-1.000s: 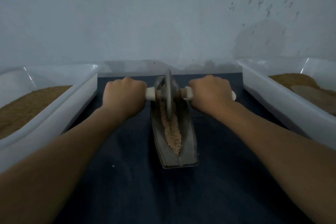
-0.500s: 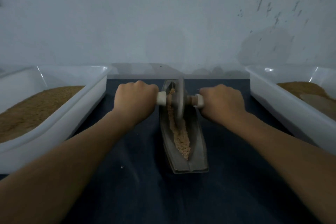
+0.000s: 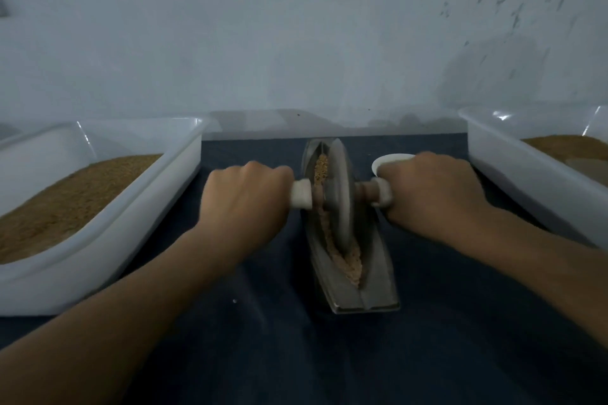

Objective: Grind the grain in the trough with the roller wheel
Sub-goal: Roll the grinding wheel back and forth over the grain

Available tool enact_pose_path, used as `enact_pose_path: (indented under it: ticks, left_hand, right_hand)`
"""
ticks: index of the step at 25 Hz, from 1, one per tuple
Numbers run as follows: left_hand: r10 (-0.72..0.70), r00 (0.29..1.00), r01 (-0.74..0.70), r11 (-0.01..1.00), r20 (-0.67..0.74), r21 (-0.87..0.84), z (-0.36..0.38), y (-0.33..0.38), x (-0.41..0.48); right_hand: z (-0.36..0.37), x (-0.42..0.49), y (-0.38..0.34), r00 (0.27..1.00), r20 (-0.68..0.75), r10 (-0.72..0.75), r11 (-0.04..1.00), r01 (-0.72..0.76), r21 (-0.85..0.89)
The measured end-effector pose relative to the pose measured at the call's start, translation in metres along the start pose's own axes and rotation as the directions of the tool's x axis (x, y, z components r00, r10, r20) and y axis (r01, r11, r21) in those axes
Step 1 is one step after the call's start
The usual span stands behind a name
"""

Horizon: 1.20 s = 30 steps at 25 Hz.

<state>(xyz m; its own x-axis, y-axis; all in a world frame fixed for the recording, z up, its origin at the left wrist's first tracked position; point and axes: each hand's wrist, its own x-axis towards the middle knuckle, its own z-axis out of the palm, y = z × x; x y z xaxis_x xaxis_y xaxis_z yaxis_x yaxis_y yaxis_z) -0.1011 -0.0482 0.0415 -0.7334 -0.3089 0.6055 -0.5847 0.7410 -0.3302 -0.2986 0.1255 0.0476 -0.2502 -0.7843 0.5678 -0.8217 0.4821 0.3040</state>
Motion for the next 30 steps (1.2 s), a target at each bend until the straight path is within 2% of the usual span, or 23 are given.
enact_pose_path:
  ticks: [3, 5, 7, 9, 11, 13, 15, 17, 19, 21, 23, 25, 27, 29, 30]
  left_hand:
    - [-0.142, 0.972, 0.157, 0.985, 0.186, -0.073, 0.015, 0.004, 0.040]
    - [-0.174, 0.950, 0.206, 0.973, 0.260, -0.104, 0.018, 0.003, 0.044]
    - [-0.132, 0.975, 0.149, 0.986, 0.181, -0.081, 0.011, 0.002, 0.026]
    - [-0.001, 1.000, 0.002, 0.999, 0.024, -0.051, 0.000, 0.003, 0.002]
    - [0.086, 0.993, -0.089, 0.996, -0.079, -0.029, -0.013, 0.000, -0.009]
    - [0.055, 0.998, -0.056, 0.998, -0.031, -0.023, -0.012, 0.002, -0.002]
    - [0.006, 0.997, -0.008, 1.000, 0.078, 0.022, 0.002, 0.007, 0.018]
    - [-0.083, 0.980, 0.090, 0.995, 0.183, -0.030, 0.010, 0.006, 0.046]
    - [-0.147, 0.941, 0.188, 0.976, 0.304, -0.110, 0.016, 0.004, 0.055]
    - [-0.112, 0.957, 0.143, 0.985, 0.269, -0.095, 0.010, 0.003, 0.038]
    - [0.031, 0.998, -0.028, 0.998, 0.057, -0.058, 0.004, 0.003, 0.014]
    - [0.150, 0.982, -0.156, 0.987, -0.119, -0.043, -0.012, -0.002, 0.000]
    - [0.132, 0.989, -0.134, 0.991, -0.074, -0.029, -0.011, -0.002, 0.004]
    - [0.020, 0.995, -0.021, 1.000, 0.098, 0.010, 0.004, 0.005, 0.019]
    - [-0.049, 0.991, 0.051, 0.999, 0.121, -0.015, 0.011, 0.006, 0.033]
  right_hand:
    - [0.004, 0.054, -0.009, 0.978, 0.192, 0.078, 0.993, -0.094, 0.075]
    - [0.001, 0.067, -0.010, 0.969, 0.243, 0.051, 0.996, -0.068, 0.063]
    - [-0.002, 0.045, -0.005, 0.977, 0.210, 0.033, 0.996, -0.049, 0.069]
    - [-0.003, 0.004, -0.003, 0.999, 0.034, 0.031, 0.999, -0.032, 0.025]
    - [-0.006, -0.023, -0.002, 0.994, -0.108, 0.020, 0.999, -0.016, 0.044]
    - [0.001, -0.020, 0.000, 0.997, -0.073, 0.035, 0.998, -0.031, 0.058]
    - [0.012, 0.006, -0.002, 0.995, 0.053, 0.080, 0.996, -0.081, 0.030]
    - [0.015, 0.045, -0.006, 0.984, 0.151, 0.097, 0.991, -0.109, 0.073]
    - [0.012, 0.068, -0.007, 0.980, 0.188, 0.062, 0.996, -0.073, 0.051]
    - [0.008, 0.054, -0.004, 0.982, 0.184, 0.032, 0.998, -0.041, 0.041]
    - [0.007, 0.011, 0.001, 0.998, 0.061, 0.015, 0.999, -0.017, 0.032]
    - [0.003, -0.025, 0.004, 0.998, -0.067, -0.016, 0.995, 0.022, 0.094]
    - [0.006, -0.024, 0.007, 0.999, -0.054, 0.003, 0.993, 0.004, 0.115]
    - [0.012, 0.006, 0.000, 0.998, 0.038, 0.052, 0.998, -0.053, 0.032]
    - [0.013, 0.028, -0.005, 0.993, 0.088, 0.074, 0.997, -0.077, 0.032]
